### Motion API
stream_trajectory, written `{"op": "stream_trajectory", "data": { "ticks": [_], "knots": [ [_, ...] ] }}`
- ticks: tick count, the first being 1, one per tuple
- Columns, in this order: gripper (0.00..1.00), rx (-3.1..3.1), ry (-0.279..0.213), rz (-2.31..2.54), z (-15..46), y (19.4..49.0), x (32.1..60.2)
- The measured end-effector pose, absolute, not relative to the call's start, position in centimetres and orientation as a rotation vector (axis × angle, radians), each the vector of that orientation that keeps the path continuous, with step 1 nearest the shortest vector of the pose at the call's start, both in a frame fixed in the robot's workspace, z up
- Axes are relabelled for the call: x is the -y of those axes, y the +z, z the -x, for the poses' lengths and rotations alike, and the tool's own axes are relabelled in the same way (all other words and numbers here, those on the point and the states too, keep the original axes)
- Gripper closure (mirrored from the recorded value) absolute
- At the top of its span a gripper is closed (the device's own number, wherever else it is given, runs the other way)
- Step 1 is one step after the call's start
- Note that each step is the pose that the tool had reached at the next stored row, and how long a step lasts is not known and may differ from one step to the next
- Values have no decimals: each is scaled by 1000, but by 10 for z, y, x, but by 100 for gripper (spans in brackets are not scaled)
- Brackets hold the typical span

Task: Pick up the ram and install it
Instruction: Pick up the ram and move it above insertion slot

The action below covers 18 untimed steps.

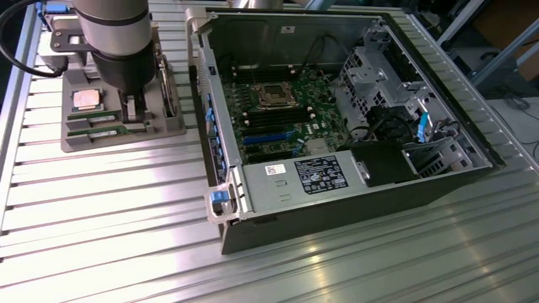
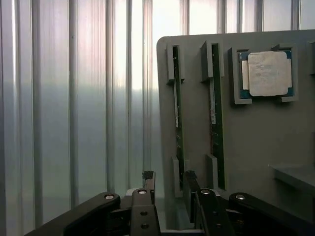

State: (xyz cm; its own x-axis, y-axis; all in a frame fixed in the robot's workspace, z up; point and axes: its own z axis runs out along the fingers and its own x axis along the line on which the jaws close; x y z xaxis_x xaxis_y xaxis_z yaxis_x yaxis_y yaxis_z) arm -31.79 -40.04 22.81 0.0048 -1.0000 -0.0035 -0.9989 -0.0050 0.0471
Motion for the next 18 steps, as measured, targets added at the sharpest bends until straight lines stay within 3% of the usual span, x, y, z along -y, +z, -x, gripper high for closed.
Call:
{"op": "stream_trajectory", "data": {
  "ticks": [18],
  "knots": [
    [64, 2195, -50, -2206, 322, 216, 400]
  ]
}}
